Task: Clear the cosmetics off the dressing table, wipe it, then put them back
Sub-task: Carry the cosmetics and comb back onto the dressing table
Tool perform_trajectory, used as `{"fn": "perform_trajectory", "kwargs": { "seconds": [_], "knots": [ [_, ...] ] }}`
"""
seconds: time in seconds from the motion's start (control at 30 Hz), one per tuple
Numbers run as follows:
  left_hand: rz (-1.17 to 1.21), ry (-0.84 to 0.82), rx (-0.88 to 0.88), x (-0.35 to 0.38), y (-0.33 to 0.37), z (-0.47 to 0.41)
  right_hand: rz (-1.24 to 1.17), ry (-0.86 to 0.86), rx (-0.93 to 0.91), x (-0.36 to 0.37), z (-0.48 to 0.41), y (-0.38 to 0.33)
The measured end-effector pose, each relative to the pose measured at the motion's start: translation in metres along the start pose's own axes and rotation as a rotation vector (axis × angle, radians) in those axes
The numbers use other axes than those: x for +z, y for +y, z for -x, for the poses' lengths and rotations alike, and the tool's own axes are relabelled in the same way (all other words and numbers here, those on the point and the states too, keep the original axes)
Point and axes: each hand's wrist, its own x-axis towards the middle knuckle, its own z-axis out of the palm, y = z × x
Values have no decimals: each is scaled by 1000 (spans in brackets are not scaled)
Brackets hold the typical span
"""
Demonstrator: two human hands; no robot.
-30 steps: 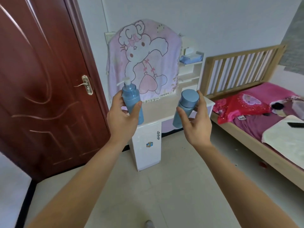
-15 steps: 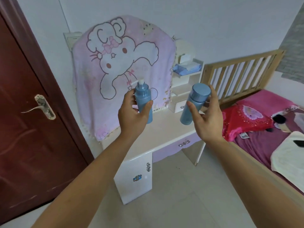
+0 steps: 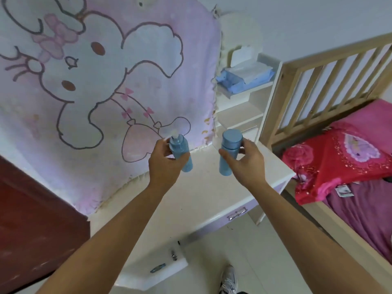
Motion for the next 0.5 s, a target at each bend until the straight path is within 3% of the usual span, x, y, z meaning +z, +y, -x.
{"fn": "perform_trajectory", "kwargs": {
  "seconds": [0.17, 0.37, 0.5],
  "knots": [
    [-86, 16, -103, 43, -35, -66, 30, -146, 42, 34, -94, 37],
    [-65, -19, -250, 86, -93, -100, 77, -336, 159, 88, -145, 88],
    [-50, -73, -357, 117, -129, -120, 58, -349, 250, 116, -161, 117]
  ]
}}
